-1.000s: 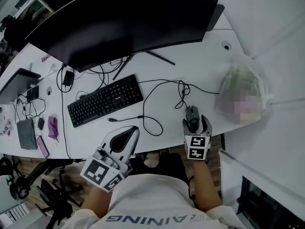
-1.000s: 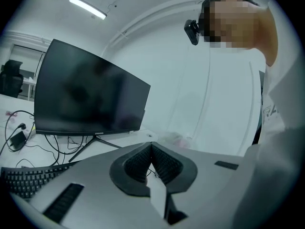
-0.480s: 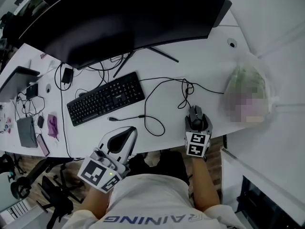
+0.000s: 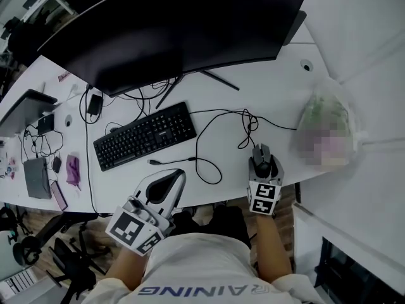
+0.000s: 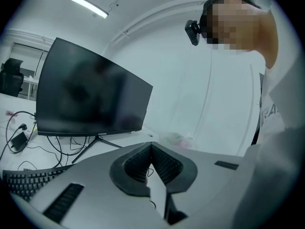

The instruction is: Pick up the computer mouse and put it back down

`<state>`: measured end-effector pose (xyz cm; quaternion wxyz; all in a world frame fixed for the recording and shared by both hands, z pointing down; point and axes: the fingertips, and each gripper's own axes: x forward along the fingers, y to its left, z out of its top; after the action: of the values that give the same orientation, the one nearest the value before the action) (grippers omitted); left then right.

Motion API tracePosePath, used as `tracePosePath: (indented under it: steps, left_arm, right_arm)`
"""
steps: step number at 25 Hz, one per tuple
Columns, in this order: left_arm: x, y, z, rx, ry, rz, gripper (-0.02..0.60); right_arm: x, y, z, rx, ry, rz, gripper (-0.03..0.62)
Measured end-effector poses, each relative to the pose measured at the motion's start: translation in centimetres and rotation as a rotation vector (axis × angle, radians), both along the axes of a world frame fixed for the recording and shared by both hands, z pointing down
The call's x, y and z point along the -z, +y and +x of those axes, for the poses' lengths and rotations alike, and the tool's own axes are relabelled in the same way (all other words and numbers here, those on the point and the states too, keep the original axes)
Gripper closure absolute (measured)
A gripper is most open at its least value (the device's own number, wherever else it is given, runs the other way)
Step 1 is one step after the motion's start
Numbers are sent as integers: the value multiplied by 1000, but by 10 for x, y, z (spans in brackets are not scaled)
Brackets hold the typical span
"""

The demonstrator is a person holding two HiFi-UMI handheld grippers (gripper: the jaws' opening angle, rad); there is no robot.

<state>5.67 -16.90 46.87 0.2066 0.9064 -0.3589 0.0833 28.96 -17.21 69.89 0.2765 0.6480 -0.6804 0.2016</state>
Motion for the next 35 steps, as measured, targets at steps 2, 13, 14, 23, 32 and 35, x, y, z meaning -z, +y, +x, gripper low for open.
tracePosePath:
  steps: [2, 13, 14, 23, 32, 35]
  left_arm:
    - [5, 1, -3, -3, 2, 15, 577]
    - [53, 3, -29, 6, 49, 131, 577]
    - [57, 2, -32, 10, 52, 144, 577]
    - [94, -9, -54, 45, 93, 255, 577]
    - [126, -18, -74, 85, 128, 351, 577]
    - [135, -21, -80, 98, 139, 374, 577]
  right_arm:
    - [16, -2, -3, -2, -11, 33, 289]
    - [141, -9, -13, -27, -30, 273, 289]
    - [152, -9, -15, -22, -30, 294, 289]
    - [244, -12, -37, 35, -33, 480, 289]
    - [335, -14, -48, 83, -29, 664, 289]
    - [360, -13, -53, 100, -25, 716, 289]
